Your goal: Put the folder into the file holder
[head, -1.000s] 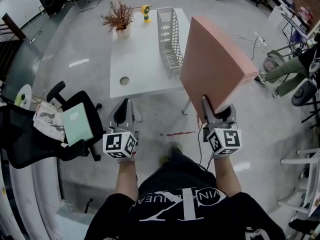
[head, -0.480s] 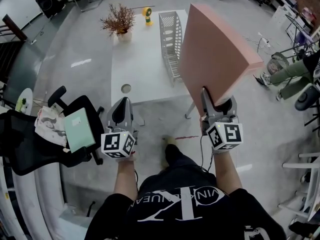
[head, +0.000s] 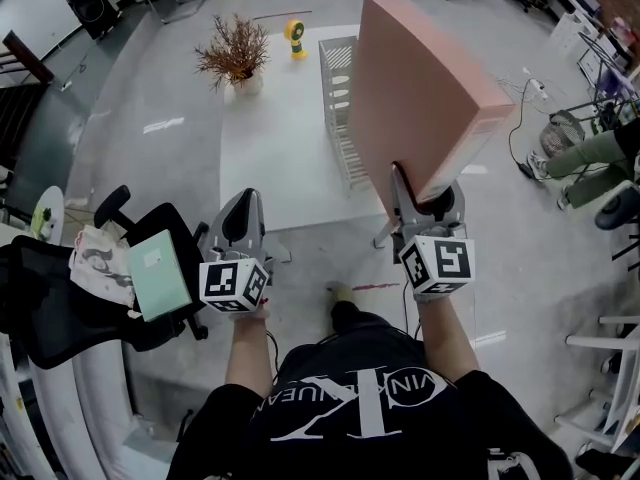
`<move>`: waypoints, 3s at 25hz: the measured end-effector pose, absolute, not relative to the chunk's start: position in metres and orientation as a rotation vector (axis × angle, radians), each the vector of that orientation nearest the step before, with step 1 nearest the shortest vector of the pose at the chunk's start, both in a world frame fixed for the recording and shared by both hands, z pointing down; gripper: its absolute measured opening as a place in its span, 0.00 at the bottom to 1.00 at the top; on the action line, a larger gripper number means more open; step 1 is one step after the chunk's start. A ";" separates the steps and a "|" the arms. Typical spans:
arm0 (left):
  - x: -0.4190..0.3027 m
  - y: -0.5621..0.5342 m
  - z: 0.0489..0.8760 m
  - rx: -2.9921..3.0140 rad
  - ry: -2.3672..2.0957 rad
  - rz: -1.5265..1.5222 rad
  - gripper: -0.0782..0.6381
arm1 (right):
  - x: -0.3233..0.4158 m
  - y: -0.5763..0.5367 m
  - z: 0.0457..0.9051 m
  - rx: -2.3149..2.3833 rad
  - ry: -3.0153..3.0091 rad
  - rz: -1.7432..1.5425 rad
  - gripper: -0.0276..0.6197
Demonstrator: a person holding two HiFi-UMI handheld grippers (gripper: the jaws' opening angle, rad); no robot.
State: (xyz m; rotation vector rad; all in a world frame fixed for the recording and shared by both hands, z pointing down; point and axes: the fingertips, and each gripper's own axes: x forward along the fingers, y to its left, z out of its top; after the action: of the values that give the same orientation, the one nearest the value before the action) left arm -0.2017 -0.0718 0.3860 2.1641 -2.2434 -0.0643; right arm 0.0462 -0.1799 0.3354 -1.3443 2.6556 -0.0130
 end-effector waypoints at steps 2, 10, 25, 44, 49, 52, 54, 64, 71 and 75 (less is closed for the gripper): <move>-0.206 -0.084 0.383 2.167 -2.249 -0.064 0.11 | 0.038 -0.191 0.336 -1.345 2.667 -0.002 0.49; -0.221 -0.114 0.389 2.151 -2.252 -0.049 0.11 | 0.007 -0.226 0.341 -1.333 2.698 -0.001 0.49; -0.245 -0.135 0.403 2.068 -2.291 -0.030 0.11 | -0.028 -0.269 0.365 -1.349 2.769 -0.032 0.49; -0.278 -0.182 0.414 2.215 -2.059 0.021 0.11 | -0.060 -0.282 0.364 -1.569 2.712 -0.032 0.49; -0.285 -0.190 0.417 2.258 -1.995 0.030 0.11 | -0.068 -0.285 0.362 -1.636 2.658 0.026 0.49; -0.287 -0.193 0.416 2.273 -1.968 0.031 0.11 | -0.073 -0.287 0.359 -1.646 2.642 0.072 0.49; -0.289 -0.195 0.419 2.271 -1.958 0.030 0.11 | -0.075 -0.287 0.357 -1.627 2.615 0.090 0.49; -0.293 -0.200 0.431 2.266 -1.911 0.055 0.11 | -0.083 -0.295 0.371 -1.612 2.492 0.134 0.49; -0.292 -0.204 0.438 2.261 -1.899 0.060 0.11 | -0.087 -0.298 0.387 -1.615 2.522 0.132 0.49; -0.285 -0.206 0.440 2.272 -1.884 0.059 0.11 | -0.088 -0.298 0.389 -1.617 2.578 0.134 0.50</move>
State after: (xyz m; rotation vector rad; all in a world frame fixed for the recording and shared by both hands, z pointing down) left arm -0.2851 -0.2055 0.4401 2.2718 -1.8840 0.0593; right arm -0.0878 -0.2976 0.3885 -1.6168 2.5785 0.1338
